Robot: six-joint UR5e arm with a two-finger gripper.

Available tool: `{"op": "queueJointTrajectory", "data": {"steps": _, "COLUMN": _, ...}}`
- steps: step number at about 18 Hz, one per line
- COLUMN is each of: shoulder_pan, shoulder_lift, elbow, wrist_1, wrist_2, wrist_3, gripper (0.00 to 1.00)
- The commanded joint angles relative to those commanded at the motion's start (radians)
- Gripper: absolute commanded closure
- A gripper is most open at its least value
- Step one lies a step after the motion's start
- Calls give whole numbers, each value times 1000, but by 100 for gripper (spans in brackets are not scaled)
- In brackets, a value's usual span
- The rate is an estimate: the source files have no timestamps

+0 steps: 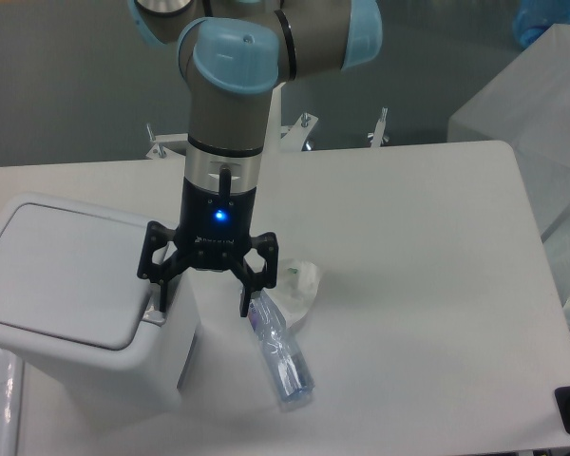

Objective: Open the trash can
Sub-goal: 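Keep pressing the button as the trash can lid springs open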

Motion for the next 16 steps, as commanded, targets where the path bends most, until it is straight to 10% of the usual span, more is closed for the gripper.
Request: {"op": "queueJointTrajectory", "data": {"steps": 16, "shoulder_pan": 103, "shoulder_lift": 11, "elbow": 112, "wrist_1": 3, "wrist_2": 35, "wrist_3": 23, "gripper": 0}}
